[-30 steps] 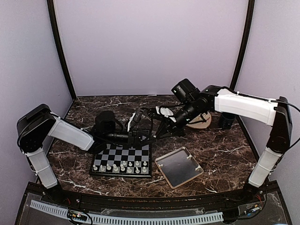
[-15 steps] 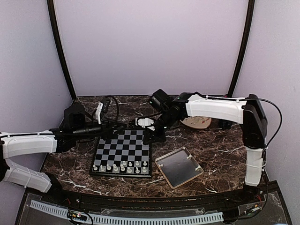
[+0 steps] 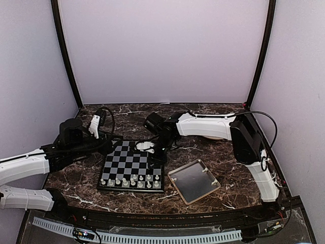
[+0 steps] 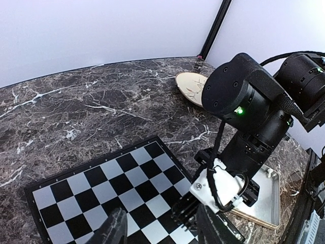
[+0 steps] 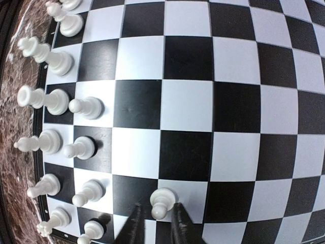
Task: Set up the chess pieces on the board
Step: Place the pawn on the chessboard, then pick up the pawn from the chessboard.
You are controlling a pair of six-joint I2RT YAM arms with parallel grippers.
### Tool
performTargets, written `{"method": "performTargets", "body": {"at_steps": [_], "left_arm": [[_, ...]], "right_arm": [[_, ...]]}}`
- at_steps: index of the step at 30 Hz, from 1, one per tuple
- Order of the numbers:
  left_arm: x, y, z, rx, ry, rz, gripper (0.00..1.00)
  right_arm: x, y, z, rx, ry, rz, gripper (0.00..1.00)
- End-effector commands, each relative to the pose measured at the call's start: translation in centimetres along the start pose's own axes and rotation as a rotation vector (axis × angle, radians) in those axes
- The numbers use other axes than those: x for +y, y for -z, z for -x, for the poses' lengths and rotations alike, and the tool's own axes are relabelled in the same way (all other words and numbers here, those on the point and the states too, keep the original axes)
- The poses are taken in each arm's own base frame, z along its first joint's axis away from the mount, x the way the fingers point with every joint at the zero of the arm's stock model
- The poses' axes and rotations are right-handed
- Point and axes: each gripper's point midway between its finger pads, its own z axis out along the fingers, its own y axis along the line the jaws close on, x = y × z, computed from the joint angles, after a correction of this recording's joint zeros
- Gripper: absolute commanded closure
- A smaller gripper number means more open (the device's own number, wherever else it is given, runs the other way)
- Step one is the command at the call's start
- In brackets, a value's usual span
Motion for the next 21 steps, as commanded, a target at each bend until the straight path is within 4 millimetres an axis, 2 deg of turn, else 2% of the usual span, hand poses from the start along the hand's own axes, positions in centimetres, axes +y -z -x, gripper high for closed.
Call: {"method": "performTargets", "body": {"at_steps": [1,3,6,9,11,14,15,17,21], "left_arm": [[0.6,0.1,-0.8,0.027,-0.012,0.025,0.51],[0.5,-0.2,-1.0,0.045,-0.011,0.021,0.51],[0.6,-0.7,-1.4,0.085,-0.005,0.024,0.51],[0.1,-1.4,-2.5,0.154,-0.02,-0.01,0.52],[-0.8,-2.0,-3.2,0.215,-0.039,-0.068,0.54],[-1.8,-3.2,-4.5,0.332,-0.057,-0.137,0.6],[-2.0,-3.6,-4.4,0.358,-0.071,-0.144,0.63],[-2.6,-4.5,-5.2,0.42,-0.125,-0.158,0.65],[-4.3,-6.4,-6.9,0.54,-0.239,-0.171,0.65]], "right_arm": [[-0.3,0.0,0.2,0.013,-0.043,-0.01,0.67],[-0.5,0.4,0.3,0.002,-0.046,-0.025,0.61],[-0.5,2.0,0.9,-0.028,-0.045,-0.027,0.59],[0.0,5.6,1.7,-0.079,-0.033,-0.029,0.58],[0.0,7.9,1.2,-0.111,-0.036,-0.045,0.58],[-0.1,10.9,-0.7,-0.155,-0.056,-0.065,0.57],[0.1,11.2,-2.1,-0.155,-0.075,-0.061,0.57],[-0.3,12.3,-4.2,-0.18,-0.121,-0.071,0.57],[-1.3,14.7,-7.3,-0.256,-0.216,-0.104,0.57]]}}
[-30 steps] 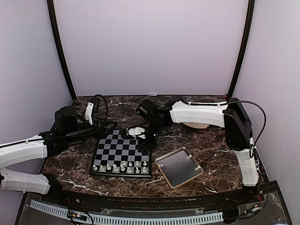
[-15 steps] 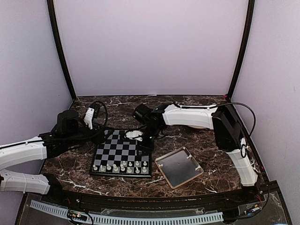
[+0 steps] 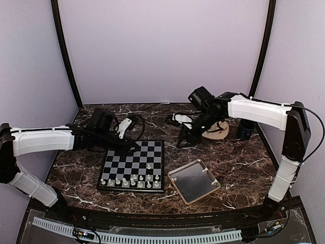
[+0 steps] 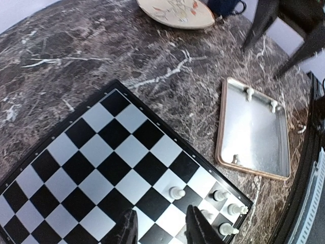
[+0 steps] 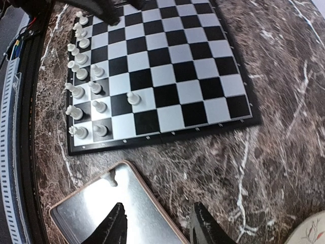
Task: Set up the chess pieces on the board
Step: Pick up the pawn from the chessboard.
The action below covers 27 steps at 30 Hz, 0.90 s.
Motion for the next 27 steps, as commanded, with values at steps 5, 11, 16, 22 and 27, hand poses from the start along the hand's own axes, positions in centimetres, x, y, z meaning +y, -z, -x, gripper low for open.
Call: {"method": "performTargets", "body": {"at_steps": [5,11,16,22,27], "left_arm": [[-3.3,-4.1,-2.2,0.258,-0.157,-0.046,0.65],[-3.1,-6.3,-4.1,0.385,-0.191,-0.023,0.66],[-2.8,-7.3,-4.3,0.409,-0.211,0.004,0.68],[-3.4,-8.2,-4.6,0.435,-0.223,-0.019,0.69],[-3.1,-8.6,-5.4,0.474,-0.25,0.005,0.72]], "right_arm": [[-3.0,4.3,-3.7,-0.168,-0.116,-0.088,0.56],[-4.2,5.7,-5.0,-0.229,-0.153,-0.141,0.54],[-4.3,5.9,-4.7,-0.239,-0.151,-0.138,0.54],[-4.2,5.7,-4.7,-0.24,-0.153,-0.121,0.53],[-4.2,5.6,-4.8,-0.236,-0.155,-0.118,0.53]]}}
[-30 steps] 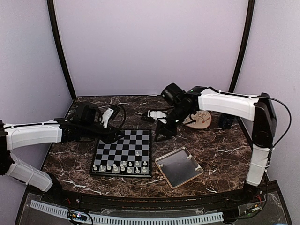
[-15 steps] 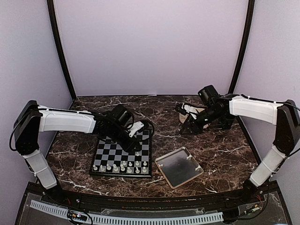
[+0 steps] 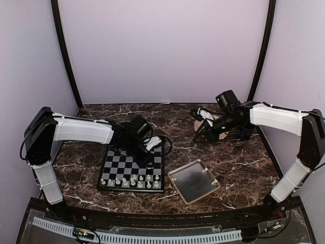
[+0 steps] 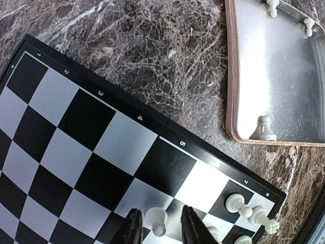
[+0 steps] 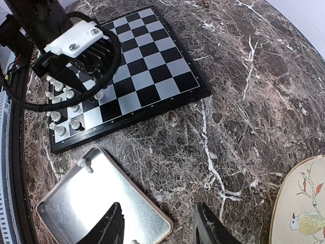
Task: Set up the chess pieces on the board
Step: Pick up the pawn from the chessboard, then place the pawn on d2.
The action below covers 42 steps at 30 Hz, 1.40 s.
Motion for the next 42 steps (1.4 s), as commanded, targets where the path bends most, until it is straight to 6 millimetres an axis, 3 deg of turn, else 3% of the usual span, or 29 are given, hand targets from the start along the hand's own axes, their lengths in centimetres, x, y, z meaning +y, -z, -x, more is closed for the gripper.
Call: {"method": "performTargets", "body": {"at_steps": [1,15,22,35,42], "left_arm": [[0.0,0.0,-0.6,0.05,-0.036,0.024,0.72],[0.4,-0.2,-1.7,0.084,-0.039,0.05,0.86],[0.7,1.1,-2.2,0.088,-0.046,0.082,0.92],[2.2,5.3,-7.2,0.143,0.045,0.117,0.94],[1.1,5.5,-9.9,0.204,0.099,0.07,0.94]], "right_arm": [[0.0,0.2,0.8,-0.032,0.008,0.003,0.53],[0.0,-0.4,0.6,-0.021,-0.007,0.034,0.54],[0.0,-0.4,0.6,-0.017,-0.008,0.036,0.55],[0.3,-0.6,0.5,-0.018,-0.016,0.054,0.55],[0.3,-0.8,0.4,-0.014,-0.023,0.071,0.55]]}}
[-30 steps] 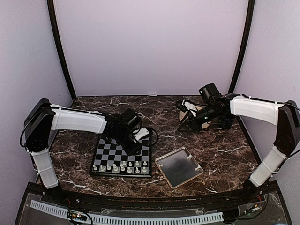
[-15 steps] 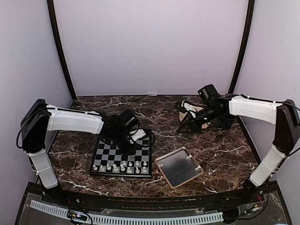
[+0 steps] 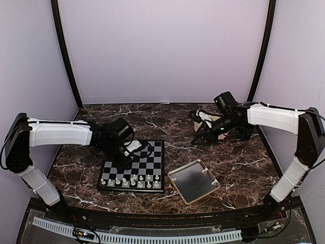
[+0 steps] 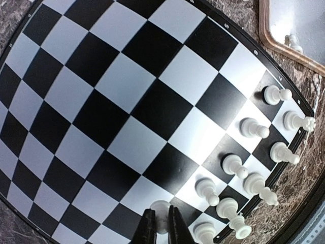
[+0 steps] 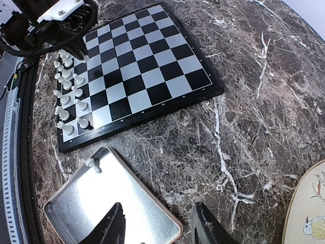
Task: Set up the chess pieces on the board
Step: Place the pawn on d2.
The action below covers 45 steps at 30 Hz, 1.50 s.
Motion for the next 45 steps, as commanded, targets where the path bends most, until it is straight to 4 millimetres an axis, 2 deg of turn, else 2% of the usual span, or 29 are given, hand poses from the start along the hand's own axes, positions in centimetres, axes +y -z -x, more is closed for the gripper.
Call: {"method": "performTargets", "body": {"at_steps": [1,8,21,32,37,40,43,45], "left_arm": [[-1.0,0.0,-3.0,0.084,0.037,-0.047,0.94],[-1.7,-0.4,-3.6,0.095,0.047,-0.086,0.94],[-1.8,-1.3,-3.7,0.113,0.04,-0.092,0.93],[-1.6,-1.8,-3.8,0.125,0.036,-0.085,0.79],[-1.1,-0.7,-3.2,0.108,0.028,-0.056,0.74],[-0.6,0.8,-2.4,0.08,0.019,-0.021,0.7],[-0.5,2.5,-1.0,0.034,-0.001,-0.011,0.67],[-0.8,3.6,0.8,-0.035,-0.027,-0.025,0.67]], "right_arm": [[-0.2,-0.1,0.9,-0.019,0.0,0.018,0.55],[-0.2,-0.2,0.9,-0.016,-0.005,0.028,0.55],[-0.2,-0.3,0.7,-0.013,-0.001,0.023,0.55],[-0.2,-0.4,0.7,-0.009,-0.005,0.032,0.55],[0.1,0.0,0.9,-0.012,0.002,0.033,0.55],[0.5,0.7,0.8,-0.004,0.02,0.024,0.55],[0.7,1.0,0.0,0.029,0.03,0.017,0.55],[1.1,1.2,-0.9,0.068,0.035,0.027,0.55]]}}
